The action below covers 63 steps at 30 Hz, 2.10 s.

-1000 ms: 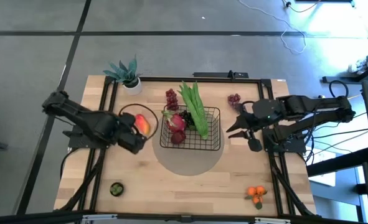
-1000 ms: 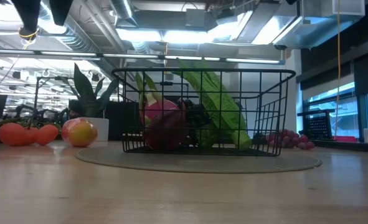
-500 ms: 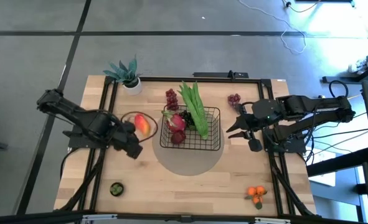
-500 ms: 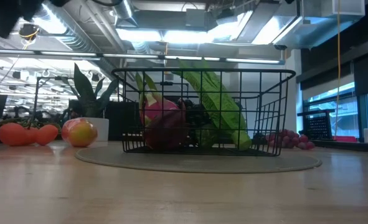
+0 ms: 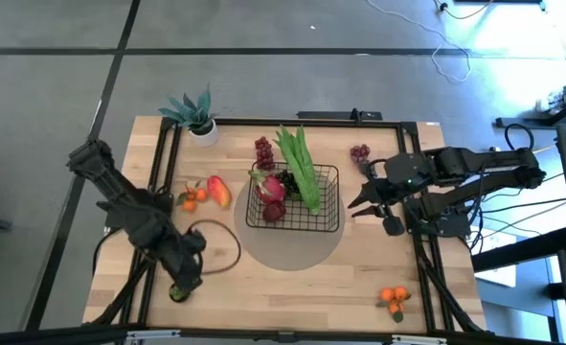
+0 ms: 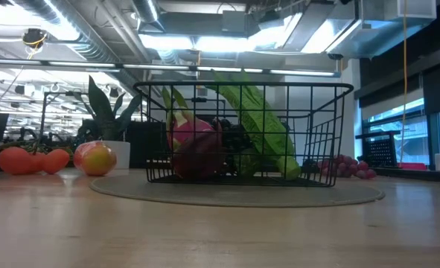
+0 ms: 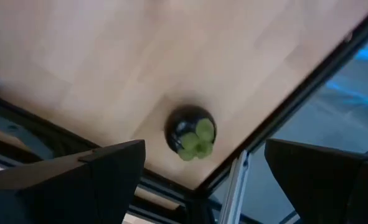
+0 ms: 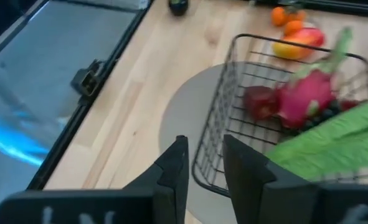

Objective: Build produce basket
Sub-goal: Put the violet mangosteen into the black wire basket

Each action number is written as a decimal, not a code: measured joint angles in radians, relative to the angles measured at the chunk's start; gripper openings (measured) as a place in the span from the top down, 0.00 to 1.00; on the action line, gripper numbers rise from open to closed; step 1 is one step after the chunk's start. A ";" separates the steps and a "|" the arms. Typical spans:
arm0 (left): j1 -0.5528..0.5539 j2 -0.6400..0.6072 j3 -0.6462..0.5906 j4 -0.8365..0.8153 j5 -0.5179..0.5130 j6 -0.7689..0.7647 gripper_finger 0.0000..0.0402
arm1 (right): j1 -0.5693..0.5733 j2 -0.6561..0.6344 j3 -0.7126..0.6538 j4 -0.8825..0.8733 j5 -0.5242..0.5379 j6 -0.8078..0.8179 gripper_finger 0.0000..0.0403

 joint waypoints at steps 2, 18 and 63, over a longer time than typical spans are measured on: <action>-0.037 0.028 0.000 0.022 0.000 -0.002 0.21 | 0.001 0.022 0.000 0.002 -0.035 -0.023 0.79; -0.198 0.173 0.000 0.078 -0.023 -0.190 0.21 | 0.049 0.162 0.000 0.175 -0.155 -0.112 0.79; -0.252 0.361 -0.086 0.225 -0.040 -0.361 0.21 | 0.066 0.161 0.000 0.181 -0.157 -0.101 0.79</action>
